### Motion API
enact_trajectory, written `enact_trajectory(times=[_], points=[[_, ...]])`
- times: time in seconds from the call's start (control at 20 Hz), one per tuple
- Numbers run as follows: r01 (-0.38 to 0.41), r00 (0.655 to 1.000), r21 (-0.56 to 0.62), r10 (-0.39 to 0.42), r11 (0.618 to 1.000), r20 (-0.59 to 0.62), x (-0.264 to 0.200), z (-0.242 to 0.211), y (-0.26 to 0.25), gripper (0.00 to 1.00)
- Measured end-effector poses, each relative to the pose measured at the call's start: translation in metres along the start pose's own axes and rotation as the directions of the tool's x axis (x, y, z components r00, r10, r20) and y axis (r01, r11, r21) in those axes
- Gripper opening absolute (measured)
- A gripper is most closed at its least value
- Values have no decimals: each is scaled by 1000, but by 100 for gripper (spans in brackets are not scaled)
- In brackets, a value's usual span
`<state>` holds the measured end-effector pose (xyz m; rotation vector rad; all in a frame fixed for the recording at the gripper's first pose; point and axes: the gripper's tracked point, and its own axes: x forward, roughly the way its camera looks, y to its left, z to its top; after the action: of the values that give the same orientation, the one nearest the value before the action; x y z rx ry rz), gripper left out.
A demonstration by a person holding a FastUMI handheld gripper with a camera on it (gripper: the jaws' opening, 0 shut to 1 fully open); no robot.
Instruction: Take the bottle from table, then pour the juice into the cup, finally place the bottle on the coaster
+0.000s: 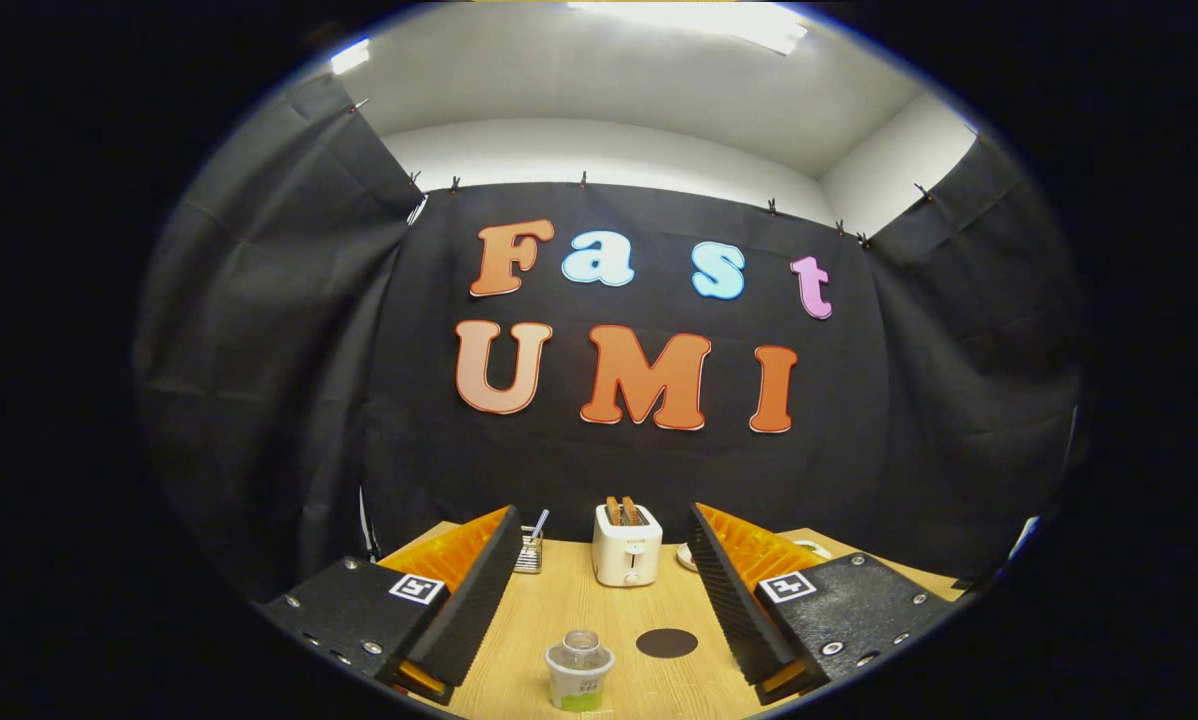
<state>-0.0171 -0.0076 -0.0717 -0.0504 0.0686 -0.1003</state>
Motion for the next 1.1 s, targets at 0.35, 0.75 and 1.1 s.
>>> enact_trajectory(times=[0.35,0.75,1.1], points=[[0,999,-9,0,1000,-51,0,-80,12,98],[-43,976,12,44,999,-212,6,-180,26,98],[-73,937,-7,66,997,-342,7,-236,35,98]])
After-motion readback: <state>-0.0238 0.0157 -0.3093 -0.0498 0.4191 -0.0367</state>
